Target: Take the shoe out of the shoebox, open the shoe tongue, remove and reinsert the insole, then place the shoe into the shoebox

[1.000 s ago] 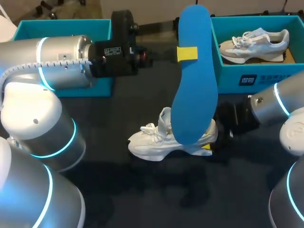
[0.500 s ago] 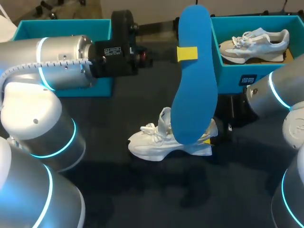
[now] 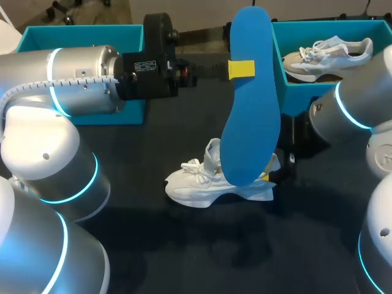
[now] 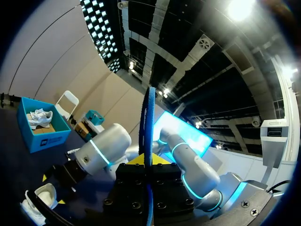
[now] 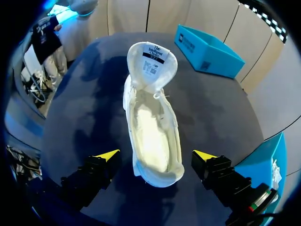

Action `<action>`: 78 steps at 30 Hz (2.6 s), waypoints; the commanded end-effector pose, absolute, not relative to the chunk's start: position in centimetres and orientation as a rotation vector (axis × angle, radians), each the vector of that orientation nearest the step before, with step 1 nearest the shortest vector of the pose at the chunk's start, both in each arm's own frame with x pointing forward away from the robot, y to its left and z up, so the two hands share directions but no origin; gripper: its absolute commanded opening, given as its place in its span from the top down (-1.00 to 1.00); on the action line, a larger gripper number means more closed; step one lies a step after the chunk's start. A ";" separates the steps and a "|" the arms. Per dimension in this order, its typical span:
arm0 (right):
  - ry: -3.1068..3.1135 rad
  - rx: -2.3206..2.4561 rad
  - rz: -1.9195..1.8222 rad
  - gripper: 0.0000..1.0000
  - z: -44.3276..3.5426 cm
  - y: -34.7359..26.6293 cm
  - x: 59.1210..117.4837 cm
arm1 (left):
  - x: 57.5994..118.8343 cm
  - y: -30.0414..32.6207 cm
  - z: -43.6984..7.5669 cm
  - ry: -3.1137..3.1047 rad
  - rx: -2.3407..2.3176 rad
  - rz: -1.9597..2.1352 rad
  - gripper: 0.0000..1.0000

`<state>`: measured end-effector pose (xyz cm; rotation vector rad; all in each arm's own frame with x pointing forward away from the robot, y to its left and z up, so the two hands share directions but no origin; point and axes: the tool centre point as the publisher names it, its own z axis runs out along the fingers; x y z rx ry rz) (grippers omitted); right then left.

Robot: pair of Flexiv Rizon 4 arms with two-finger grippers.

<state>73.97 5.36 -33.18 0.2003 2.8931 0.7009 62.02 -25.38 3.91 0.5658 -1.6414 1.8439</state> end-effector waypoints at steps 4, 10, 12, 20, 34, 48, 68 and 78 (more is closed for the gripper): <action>2.945 0.213 0.444 -1.00 -32.6 5.7 74.3 | 61.9 -25.5 3.8 -1.637 0.568 1.848 1.00; 2.941 0.187 0.400 -1.00 -32.2 5.8 74.6 | 61.9 -25.5 3.8 -1.637 0.568 1.848 1.00; 2.954 0.170 0.364 -1.00 -32.0 6.0 74.7 | 61.9 -25.5 3.8 -1.637 0.568 1.848 1.00; 2.967 0.147 0.321 -1.00 -31.6 6.2 74.9 | 61.9 -25.5 3.8 -1.637 0.568 1.848 1.00; 3.009 0.157 0.365 -1.00 -31.8 6.3 74.7 | 61.9 -25.5 3.8 -1.637 0.568 1.848 1.00; 3.021 0.138 0.318 -1.00 -31.8 6.8 75.0 | 61.9 -25.5 3.8 -1.637 0.568 1.848 1.00; 3.027 0.096 0.386 -1.00 -35.1 11.3 79.1 | 61.9 -25.5 3.8 -1.637 0.568 1.848 1.00; 3.100 0.042 0.374 -0.79 -37.7 11.7 79.9 | 61.9 -25.5 3.8 -1.637 0.568 1.848 1.00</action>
